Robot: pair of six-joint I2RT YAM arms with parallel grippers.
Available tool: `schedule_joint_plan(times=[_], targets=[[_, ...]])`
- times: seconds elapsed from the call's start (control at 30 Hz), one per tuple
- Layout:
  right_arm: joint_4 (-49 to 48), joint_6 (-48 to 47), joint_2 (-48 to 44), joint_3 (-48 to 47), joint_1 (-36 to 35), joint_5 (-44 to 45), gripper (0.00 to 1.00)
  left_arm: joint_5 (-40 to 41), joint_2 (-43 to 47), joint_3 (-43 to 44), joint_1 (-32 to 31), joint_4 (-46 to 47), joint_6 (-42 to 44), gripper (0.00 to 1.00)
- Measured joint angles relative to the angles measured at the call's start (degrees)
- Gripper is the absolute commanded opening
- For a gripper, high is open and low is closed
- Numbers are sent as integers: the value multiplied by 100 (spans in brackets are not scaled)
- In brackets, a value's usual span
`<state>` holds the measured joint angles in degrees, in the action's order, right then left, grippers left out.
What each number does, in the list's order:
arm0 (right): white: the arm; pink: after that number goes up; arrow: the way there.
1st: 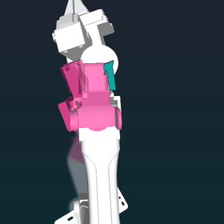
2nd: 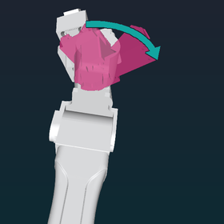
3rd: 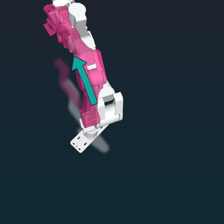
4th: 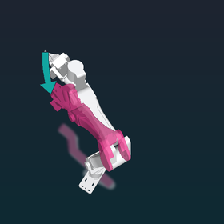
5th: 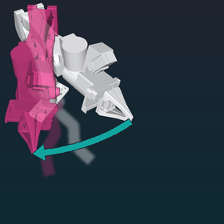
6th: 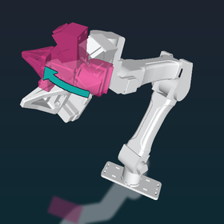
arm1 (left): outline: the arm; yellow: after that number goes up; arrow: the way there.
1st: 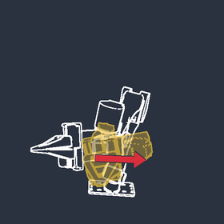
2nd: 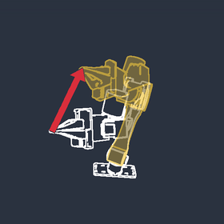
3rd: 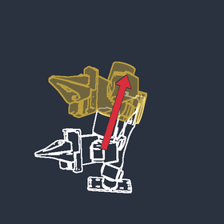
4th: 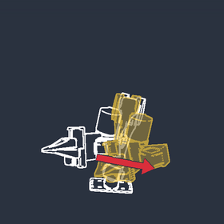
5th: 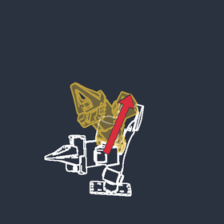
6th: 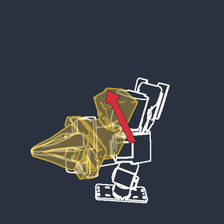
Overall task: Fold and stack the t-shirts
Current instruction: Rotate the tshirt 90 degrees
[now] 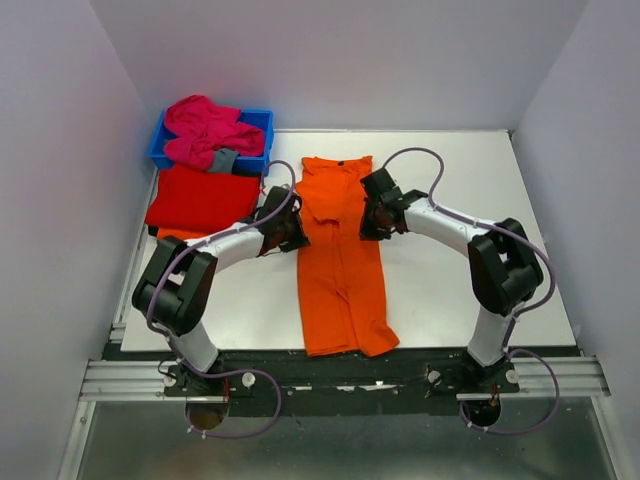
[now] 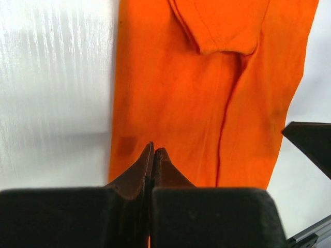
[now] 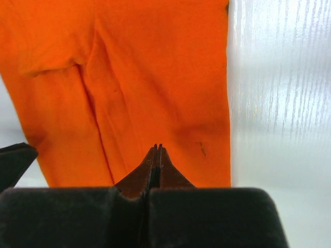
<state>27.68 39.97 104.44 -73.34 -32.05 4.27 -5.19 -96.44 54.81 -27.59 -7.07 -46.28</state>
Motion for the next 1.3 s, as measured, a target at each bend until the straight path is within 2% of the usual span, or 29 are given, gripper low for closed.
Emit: schedule_joint_plan(times=[0.27, 0.43, 0.9, 0.93, 1.03, 1.17, 1.23, 1.3], targets=[[101, 28, 625, -96, 79, -50, 1, 160, -136, -9, 0, 334, -13, 0], [179, 149, 828, -321, 317, -229, 1, 205, -673, 223, 2, 400, -35, 0], [260, 195, 1344, -1040, 935, -490, 1, 199, -2039, 2004, 2, 352, -31, 0], [254, 151, 1370, -1078, 973, -540, 3, 199, -2083, 2079, 2, 334, -31, 0], [131, -7, 1338, -1012, 1036, -704, 20, 214, -2079, 2081, 0, 306, -31, 0], [-129, -170, 837, -374, 1043, -837, 27, 273, -1753, 1738, 0, 184, 44, 16], [-219, -262, 345, 61, 1036, -903, 32, 317, -1403, 1456, -17, 2, 111, 27], [-304, -326, -280, 546, 1008, -938, 38, 431, -861, 1091, -70, -146, 190, 34]])
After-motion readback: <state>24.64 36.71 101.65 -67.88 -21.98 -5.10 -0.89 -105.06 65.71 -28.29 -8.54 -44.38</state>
